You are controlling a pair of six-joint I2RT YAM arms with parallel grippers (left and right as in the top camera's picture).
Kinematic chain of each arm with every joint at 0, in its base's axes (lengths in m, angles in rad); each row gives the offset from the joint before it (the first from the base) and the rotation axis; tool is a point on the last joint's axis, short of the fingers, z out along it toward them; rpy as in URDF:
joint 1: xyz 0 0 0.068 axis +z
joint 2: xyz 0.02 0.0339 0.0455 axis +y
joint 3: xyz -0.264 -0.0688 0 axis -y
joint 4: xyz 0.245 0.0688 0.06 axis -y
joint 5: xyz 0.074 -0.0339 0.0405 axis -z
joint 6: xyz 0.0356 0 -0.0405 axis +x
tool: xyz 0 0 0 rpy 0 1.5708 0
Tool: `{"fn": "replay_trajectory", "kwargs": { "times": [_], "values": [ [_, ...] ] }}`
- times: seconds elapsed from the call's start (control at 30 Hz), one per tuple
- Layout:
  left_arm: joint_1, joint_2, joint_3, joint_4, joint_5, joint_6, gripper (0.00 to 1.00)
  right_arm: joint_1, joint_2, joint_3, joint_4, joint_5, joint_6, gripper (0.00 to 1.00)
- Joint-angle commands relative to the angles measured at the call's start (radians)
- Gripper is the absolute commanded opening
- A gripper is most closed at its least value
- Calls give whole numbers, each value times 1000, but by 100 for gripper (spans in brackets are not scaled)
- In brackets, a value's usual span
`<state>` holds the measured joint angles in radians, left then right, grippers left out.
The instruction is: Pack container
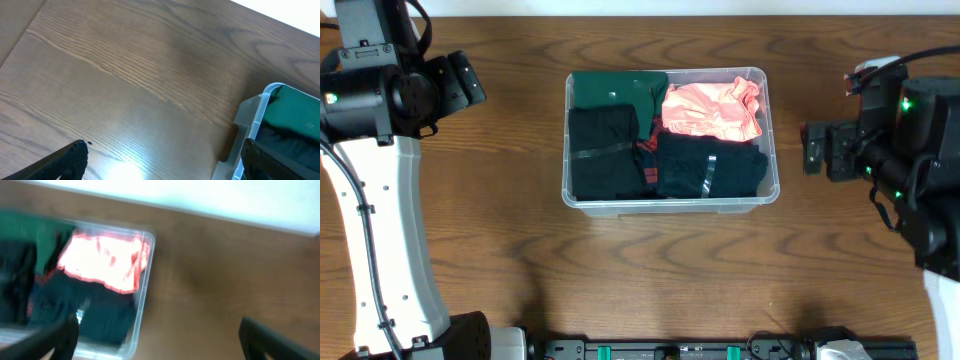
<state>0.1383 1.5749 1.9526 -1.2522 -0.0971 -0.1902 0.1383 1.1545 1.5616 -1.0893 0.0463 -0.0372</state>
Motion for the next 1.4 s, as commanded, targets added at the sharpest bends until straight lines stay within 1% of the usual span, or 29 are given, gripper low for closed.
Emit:
{"fn": "replay_trajectory", "kwargs": {
  "times": [0.0, 0.1, 0.23, 0.33, 0.5, 0.67, 0.93, 1.17, 1.37],
  "values": [
    [3, 6, -6, -1, -12, 2, 98, -47, -149, -224, 195, -43, -85, 99],
    [3, 6, -6, -1, -12, 2, 98, -94, -315, -503, 466, -114, -84, 99],
    [3, 6, -6, -1, -12, 2, 98, -133, -523, -842, 771, -179, -84, 99],
    [3, 6, -6, -1, -12, 2, 98, -149, -654, -1046, 911, -209, -84, 99],
    [3, 6, -6, -1, -12, 2, 98, -155, -795, -1278, 1061, -239, -64, 99],
    [3, 6, -6, -1, -12, 2, 98, -173, -900, -1427, 1129, -238, -38, 99],
    [3, 6, -6, -1, -12, 2, 98, -189, -1044, -1550, 1123, -238, -39, 99],
    [3, 6, -6, -1, -12, 2, 98, -188, -1114, -1556, 1028, -227, -39, 99],
    [3, 6, -6, -1, -12, 2, 98, -190, -1131, -1556, 1026, -184, -62, 99]
  ]
}}
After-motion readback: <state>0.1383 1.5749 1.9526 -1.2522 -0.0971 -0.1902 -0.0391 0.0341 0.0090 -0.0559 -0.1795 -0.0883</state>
